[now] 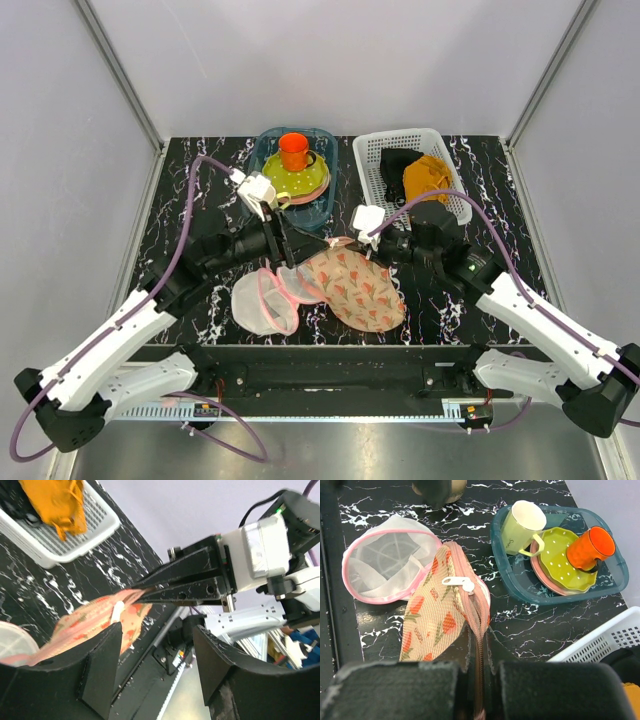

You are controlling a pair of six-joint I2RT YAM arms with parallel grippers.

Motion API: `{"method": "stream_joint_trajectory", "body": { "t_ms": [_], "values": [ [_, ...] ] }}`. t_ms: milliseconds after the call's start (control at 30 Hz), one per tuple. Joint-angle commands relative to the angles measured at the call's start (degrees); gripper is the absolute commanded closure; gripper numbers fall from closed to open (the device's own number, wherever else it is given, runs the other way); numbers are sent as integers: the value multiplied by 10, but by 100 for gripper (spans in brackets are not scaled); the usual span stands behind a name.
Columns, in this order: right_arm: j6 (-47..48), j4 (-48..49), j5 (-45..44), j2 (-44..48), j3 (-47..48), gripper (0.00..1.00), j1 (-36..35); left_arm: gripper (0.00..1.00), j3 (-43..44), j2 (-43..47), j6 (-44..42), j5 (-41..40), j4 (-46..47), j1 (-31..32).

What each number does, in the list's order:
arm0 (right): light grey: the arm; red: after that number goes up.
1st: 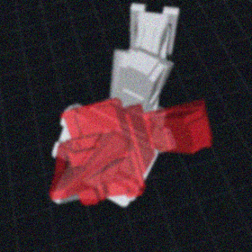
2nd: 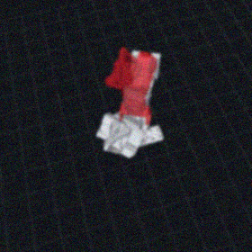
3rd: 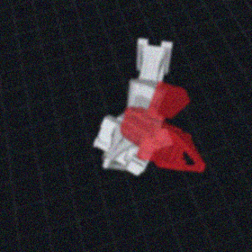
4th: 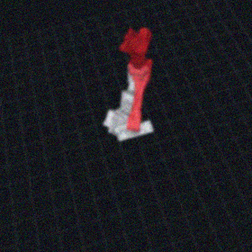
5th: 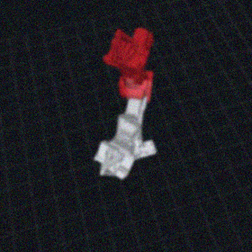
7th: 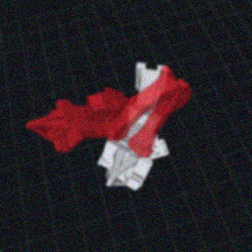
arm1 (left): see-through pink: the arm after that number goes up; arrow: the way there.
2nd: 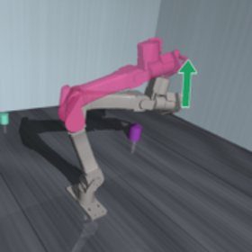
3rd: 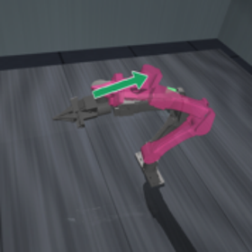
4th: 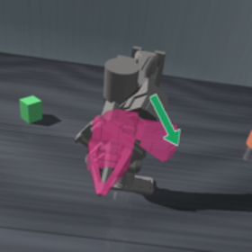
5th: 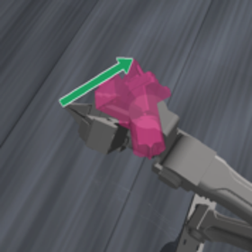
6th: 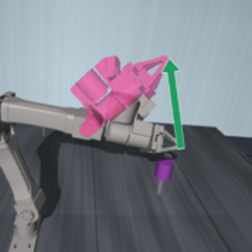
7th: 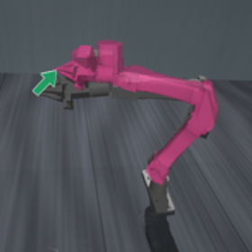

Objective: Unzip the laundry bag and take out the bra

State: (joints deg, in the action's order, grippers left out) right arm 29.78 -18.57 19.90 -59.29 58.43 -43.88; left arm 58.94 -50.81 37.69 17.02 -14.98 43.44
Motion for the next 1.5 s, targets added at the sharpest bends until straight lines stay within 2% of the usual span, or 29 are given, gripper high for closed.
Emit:
{"method": "stream_joint_trajectory", "body": {
  "t_ms": [0,133,400,500,833,933,1067,1133,1267,1300,1333,1467],
  "values": [
    [6,18,-14,-2,1,100,-3,38,-44,-30,71,85,83,-2],
    [7,15,-14,-1,3,100,-2,38,-60,-53,108,106,122,-2],
    [8,13,-12,0,2,100,-2,38,-73,-74,122,88,148,-18],
    [8,13,-11,0,0,100,-3,38,-85,-80,139,104,191,-32],
    [9,12,-9,-1,0,100,-2,39,-83,-103,147,123,210,-39],
    [8,13,-7,-2,0,100,-3,48,-84,-103,147,118,209,-39],
    [9,13,-6,-2,0,100,-3,65,-86,-104,143,112,200,-40],
    [8,13,-6,-3,0,100,-2,68,-88,-105,142,111,200,-41],
    [8,11,-6,-4,-2,100,-2,85,-88,-110,141,111,200,-42],
    [8,10,-6,-4,-1,100,-2,94,-88,-111,141,111,200,-42],
    [8,9,-6,-4,1,100,-2,99,-88,-112,140,112,200,-42],
    [10,6,-12,-1,-3,100,-2,100,-88,-104,135,99,188,-42]
  ]
}}
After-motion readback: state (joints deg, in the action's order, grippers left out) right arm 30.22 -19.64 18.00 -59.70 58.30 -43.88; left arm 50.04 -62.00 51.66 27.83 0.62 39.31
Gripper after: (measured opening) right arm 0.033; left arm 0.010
